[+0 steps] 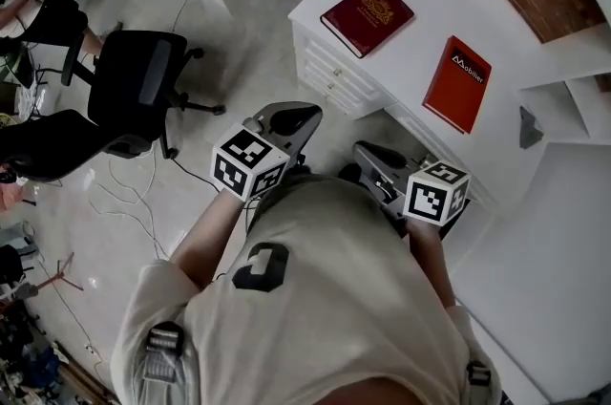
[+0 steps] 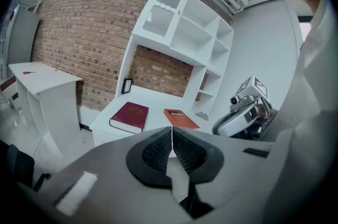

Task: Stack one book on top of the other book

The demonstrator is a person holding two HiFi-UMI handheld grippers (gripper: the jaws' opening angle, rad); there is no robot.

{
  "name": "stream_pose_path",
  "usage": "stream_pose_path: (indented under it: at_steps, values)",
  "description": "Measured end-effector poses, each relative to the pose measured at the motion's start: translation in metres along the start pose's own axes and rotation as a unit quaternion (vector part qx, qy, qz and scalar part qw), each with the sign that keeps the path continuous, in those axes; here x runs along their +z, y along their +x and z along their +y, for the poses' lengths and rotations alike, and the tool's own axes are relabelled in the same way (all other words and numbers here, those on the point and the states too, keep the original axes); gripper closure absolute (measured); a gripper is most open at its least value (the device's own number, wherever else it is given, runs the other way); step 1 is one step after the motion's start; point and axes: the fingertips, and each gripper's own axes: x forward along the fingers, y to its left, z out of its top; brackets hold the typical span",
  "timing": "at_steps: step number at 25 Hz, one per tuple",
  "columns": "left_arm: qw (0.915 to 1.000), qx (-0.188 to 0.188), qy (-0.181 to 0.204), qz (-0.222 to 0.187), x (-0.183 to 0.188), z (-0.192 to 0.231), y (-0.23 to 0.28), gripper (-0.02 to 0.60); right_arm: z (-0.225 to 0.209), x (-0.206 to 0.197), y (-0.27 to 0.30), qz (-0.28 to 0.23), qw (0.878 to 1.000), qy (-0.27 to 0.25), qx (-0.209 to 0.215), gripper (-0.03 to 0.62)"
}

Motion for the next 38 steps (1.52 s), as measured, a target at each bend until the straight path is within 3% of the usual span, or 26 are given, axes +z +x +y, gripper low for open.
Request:
stream_pose_path:
  at_steps: [16,24,38]
  values:
    - [0.9992,0.025,0.018,0.025,0.029,-0.048,0.088,0.575,-0.066,0.036,-0.067,-0.020,0.998,0.022,0.048,0.582]
    - [0.9966,0.066,0.029,0.039,0.029,-0.068,0.115,0.575,-0.092,0.035,-0.100,-0.011,0.996,0.031,0.083,0.582]
    - [0.9919,0.078,0.076,0.064,0.049,-0.039,0.140,0.575,-0.126,0.046,-0.117,-0.038,0.995,0.063,0.066,0.582]
